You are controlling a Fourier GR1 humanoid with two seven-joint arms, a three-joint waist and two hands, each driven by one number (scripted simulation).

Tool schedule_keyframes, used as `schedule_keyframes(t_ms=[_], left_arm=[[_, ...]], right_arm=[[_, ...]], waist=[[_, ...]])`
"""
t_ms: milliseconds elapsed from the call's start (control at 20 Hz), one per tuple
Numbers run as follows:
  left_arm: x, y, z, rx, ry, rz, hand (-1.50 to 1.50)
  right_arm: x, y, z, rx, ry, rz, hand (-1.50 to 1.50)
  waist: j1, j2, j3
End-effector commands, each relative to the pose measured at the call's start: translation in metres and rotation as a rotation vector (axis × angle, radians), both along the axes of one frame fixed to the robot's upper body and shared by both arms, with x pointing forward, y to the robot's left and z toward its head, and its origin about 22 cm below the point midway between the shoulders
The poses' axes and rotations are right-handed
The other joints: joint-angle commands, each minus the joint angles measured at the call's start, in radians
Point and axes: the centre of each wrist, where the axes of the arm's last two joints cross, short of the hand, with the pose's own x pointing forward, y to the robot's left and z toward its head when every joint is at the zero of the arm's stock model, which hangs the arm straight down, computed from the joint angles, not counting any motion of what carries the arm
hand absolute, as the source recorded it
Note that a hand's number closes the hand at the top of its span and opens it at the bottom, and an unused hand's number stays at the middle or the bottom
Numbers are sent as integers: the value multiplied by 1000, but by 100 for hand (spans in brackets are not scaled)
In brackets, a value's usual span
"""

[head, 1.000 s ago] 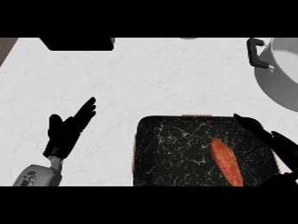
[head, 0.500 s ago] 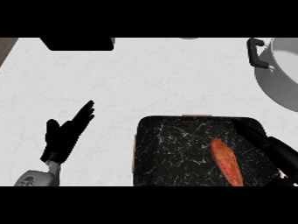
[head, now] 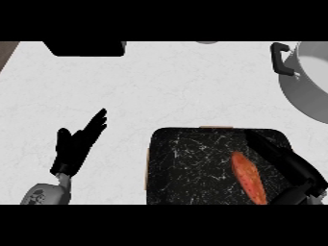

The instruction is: Pick the sweet potato from the tray and place it in the pot

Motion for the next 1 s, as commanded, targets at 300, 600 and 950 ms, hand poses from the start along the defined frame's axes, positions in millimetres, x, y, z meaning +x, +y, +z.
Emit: schedule_keyframes(t_ms=[300, 600, 950], left_arm=[[-1, 7, 9, -19, -11, -5, 0], [9, -1, 6, -10, 1, -12, 0], [3, 4, 1, -1, -2, -14, 0]], right_arm=[[11, 28, -35, -99, -124, 121, 150], [-21, 22, -69, 93, -20, 52, 150], [-5, -138, -1, 112, -216, -72, 150]], waist=[[20, 5, 7], [4, 7, 6], [20, 20, 11]])
